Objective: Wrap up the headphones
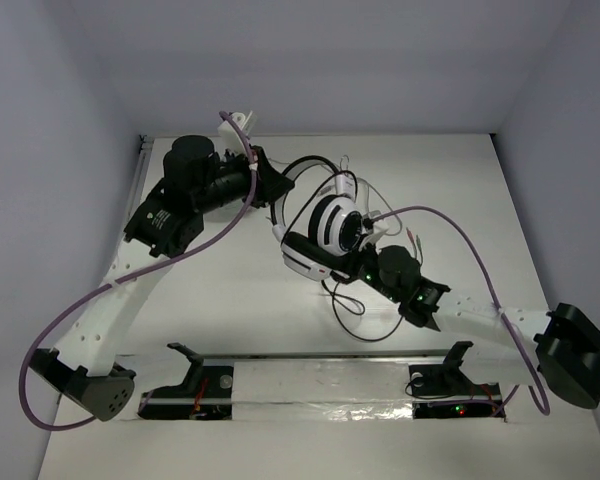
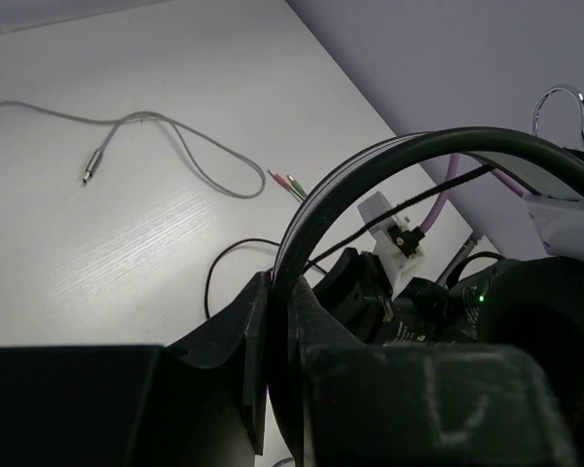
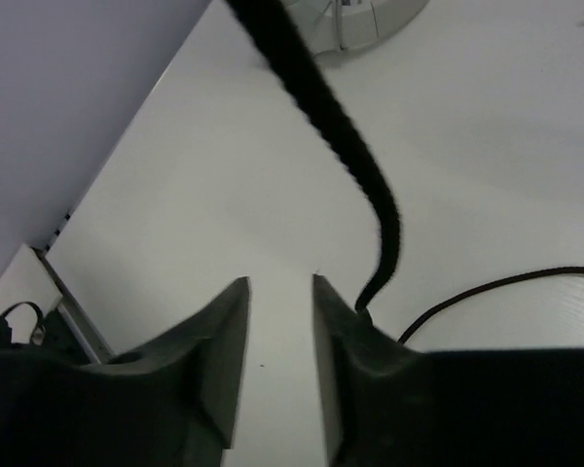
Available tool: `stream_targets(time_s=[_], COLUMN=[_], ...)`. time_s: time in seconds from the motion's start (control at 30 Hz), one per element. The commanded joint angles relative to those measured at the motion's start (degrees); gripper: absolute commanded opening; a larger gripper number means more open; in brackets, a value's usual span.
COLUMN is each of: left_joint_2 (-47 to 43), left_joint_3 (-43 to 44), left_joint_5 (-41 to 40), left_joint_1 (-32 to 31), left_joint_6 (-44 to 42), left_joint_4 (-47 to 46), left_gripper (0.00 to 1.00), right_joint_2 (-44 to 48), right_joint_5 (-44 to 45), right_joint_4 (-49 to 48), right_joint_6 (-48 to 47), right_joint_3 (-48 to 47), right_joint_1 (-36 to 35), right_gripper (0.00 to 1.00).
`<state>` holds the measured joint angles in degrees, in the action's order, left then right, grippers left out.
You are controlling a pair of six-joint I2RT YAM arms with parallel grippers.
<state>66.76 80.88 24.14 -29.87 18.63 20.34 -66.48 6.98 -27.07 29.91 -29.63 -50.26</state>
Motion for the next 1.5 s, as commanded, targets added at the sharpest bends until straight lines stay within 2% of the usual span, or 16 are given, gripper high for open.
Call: stream_targets(time_s=[0.0,0.07,0.2,0.23,0.3,0.37,0.57,0.63,0.67,0.77,1.1,1.23,1.3,1.33,1.37,1.47], left_joint_2=[-0.8,-0.1,0.6,0.6,0.4,0.6,1.1,1.1,1.0,0.9,1.1,1.8,2.2,2.3,2.6,3.1], left_joint_3=[6.7,8.0,9.9,10.2,10.9,11.8,13.9,13.5,13.4,13.5,17.1,19.0,19.7,19.7,19.7,18.7], left_joint_5=[-0.1,-0.2,-0.3,-0.5,-1.1,-1.6,-5.0,-4.5,-4.5,-4.0,-2.9,-3.4,-3.9,-4.4,-4.9,-7.2], left_joint_1=[0.2,0.2,0.2,0.2,0.2,0.2,0.2,0.2,0.2,0.2,0.2,0.2,0.2,0.2,0.2,0.2], left_joint_6=[1.9,1.7,1.9,1.9,1.8,1.6,-0.3,-0.3,-0.2,0.0,0.5,1.0,1.1,1.4,1.5,2.6], left_joint_4=[-2.8,-2.3,-2.5,-2.3,-2.2,-1.3,1.3,0.8,0.7,0.4,1.6,2.6,2.8,2.8,2.8,1.2], left_gripper=[0.0,0.0,0.0,0.0,0.0,0.0,0.0,0.0,0.0,0.0,0.0,0.0,0.0,0.0,0.0,0.0], right_joint_2=[2.8,4.2,4.4,4.0,2.1,1.0,3.9,3.4,1.6,-1.9,-12.6,-17.6,-19.4,-19.7,-20.0,-20.3], right_joint_5=[-1.8,-3.1,1.0,2.4,4.3,5.0,2.4,4.2,4.3,2.0,7.7,5.0,3.3,2.3,1.6,-3.0], right_joint_4=[-5.8,-5.2,-5.6,-5.5,-4.5,-3.1,-5.3,-5.1,-5.0,-5.9,-13.1,-17.0,-20.5,-20.7,-20.1,-18.9], right_joint_6=[0.8,1.3,3.3,3.5,3.7,4.2,5.4,5.2,4.5,3.7,0.9,0.5,1.0,1.1,1.0,1.4], right_joint_3=[1.4,2.4,4.4,4.5,3.5,2.6,6.2,5.8,5.2,2.3,-0.5,-1.1,-0.7,-1.0,-1.2,-2.3], right_joint_1=[0.3,0.3,0.3,0.3,0.3,0.3,0.3,0.3,0.3,0.3,0.3,0.3,0.3,0.3,0.3,0.3], right_gripper=[0.3,0.1,0.04,0.05,0.22,0.32,0.35,0.49,0.53,0.58,0.57,0.52,0.44,0.37,0.22,0.05])
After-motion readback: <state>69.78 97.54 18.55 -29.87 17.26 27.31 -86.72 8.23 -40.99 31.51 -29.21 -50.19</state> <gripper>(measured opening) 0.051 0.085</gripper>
